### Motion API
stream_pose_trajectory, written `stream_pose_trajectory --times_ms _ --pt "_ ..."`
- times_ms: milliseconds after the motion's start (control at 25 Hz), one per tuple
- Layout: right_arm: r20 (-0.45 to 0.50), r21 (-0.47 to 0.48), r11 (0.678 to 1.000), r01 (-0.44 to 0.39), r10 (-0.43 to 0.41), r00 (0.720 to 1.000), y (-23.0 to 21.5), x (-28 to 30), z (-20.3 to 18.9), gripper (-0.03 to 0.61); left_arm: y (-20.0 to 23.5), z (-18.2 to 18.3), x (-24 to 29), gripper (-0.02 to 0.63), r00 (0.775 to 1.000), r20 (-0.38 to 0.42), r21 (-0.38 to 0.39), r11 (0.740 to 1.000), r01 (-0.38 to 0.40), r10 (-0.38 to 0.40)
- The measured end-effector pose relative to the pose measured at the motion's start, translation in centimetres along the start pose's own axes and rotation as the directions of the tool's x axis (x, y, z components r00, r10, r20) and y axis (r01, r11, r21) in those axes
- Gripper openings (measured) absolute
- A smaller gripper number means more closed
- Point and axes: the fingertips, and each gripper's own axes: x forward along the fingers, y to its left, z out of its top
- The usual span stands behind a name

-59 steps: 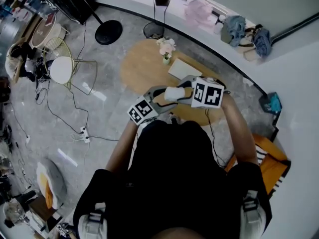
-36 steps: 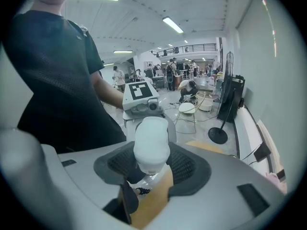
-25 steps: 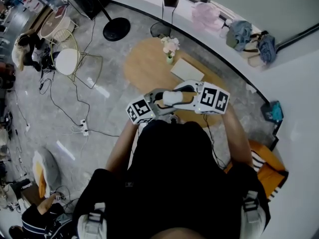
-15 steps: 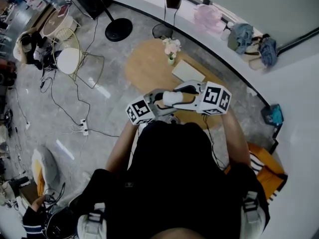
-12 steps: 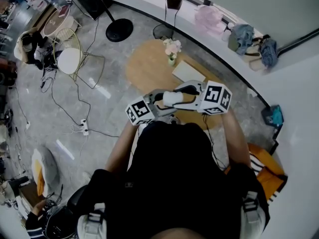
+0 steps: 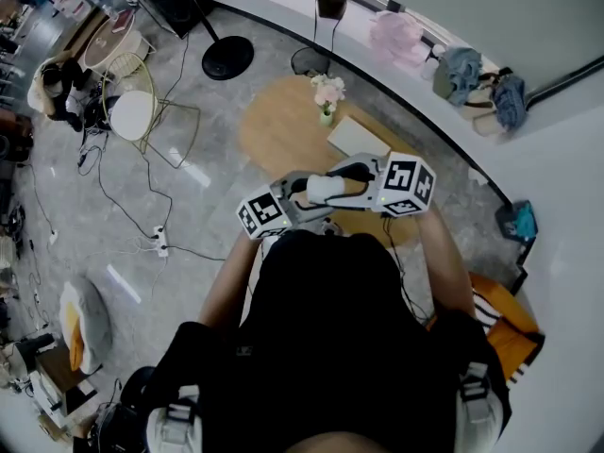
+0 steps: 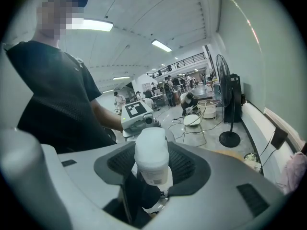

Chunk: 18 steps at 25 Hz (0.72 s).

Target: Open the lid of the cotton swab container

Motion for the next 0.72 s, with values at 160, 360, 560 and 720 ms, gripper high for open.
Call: stream_pose_trajectory --times_ms 160,360,560,720 --pt "-0.006 0.012 1.000 -0.004 0.004 1.000 0.1 0.1 -0.3 0.199 -0.1 -0.1 0.0 0.230 1.000 -0.007 0.001 1.000 -0.001 0.001" --pt "-0.024 0.023 1.000 -0.019 0.019 1.000 0.3 -0.1 -0.6 0.199 -0.4 -0.1 0.3 0.230 1.000 -0.012 0.002 1.000 -0.004 0.004" --pt "-0.032 0.034 0.999 -0.037 0.038 0.999 0.7 0.2 -1.0 0.198 -0.9 -0.5 0.3 0.230 1.000 -0.010 0.001 1.000 -0.004 0.004" --pt "-0.022 0.047 0.998 -0.050 0.051 0.998 0.9 0.4 -0.8 0.198 -1.0 -0.5 -0.1 0.230 1.000 -0.011 0.003 1.000 -0.013 0.013"
